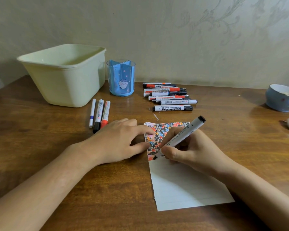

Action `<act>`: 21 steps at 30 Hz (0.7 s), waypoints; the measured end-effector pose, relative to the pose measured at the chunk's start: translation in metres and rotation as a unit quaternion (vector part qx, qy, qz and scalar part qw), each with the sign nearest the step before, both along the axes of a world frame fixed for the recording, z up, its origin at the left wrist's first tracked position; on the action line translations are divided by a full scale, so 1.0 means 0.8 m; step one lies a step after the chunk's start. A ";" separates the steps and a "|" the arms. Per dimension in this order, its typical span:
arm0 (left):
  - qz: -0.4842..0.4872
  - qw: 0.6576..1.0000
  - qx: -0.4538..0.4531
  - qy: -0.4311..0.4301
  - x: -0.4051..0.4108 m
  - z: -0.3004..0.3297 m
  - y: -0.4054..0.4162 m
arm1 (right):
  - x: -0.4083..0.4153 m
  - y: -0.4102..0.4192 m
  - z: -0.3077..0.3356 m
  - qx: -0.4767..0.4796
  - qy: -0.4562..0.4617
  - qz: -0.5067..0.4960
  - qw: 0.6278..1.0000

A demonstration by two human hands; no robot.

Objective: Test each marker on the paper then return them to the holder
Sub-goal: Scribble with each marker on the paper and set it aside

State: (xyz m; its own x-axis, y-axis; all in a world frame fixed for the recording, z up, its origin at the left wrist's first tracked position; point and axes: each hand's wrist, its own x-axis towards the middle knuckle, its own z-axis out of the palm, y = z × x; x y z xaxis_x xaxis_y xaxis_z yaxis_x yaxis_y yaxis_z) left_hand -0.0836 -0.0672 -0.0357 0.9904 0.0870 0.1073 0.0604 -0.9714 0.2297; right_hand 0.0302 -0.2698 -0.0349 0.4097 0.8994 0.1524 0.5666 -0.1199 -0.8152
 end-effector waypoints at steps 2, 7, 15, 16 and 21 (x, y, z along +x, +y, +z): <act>-0.001 1.000 0.001 0.000 -0.001 0.000 -0.001 | 0.000 0.001 0.000 -0.001 -0.004 0.001 1.000; 0.001 1.000 0.003 0.003 -0.002 0.002 -0.001 | -0.001 0.001 0.000 -0.007 -0.005 -0.003 1.000; 0.003 1.000 0.011 0.008 -0.001 0.003 -0.003 | 0.001 0.000 0.003 0.028 0.039 -0.014 0.999; 0.004 1.000 0.011 0.010 -0.002 0.003 -0.003 | 0.002 0.000 0.003 0.036 0.050 -0.015 0.998; 0.010 1.000 -0.011 0.022 -0.003 0.006 -0.003 | 0.009 -0.002 0.009 0.058 0.097 -0.055 0.992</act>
State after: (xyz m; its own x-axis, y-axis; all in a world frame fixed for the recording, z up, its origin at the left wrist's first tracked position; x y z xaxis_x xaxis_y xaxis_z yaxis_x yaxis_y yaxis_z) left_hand -0.0862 -0.0696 -0.0310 0.9922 0.1084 0.0614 0.0901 -0.9648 0.2471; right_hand 0.0374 -0.2714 -0.0276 0.5356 0.8288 0.1617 0.3865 -0.0703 -0.9196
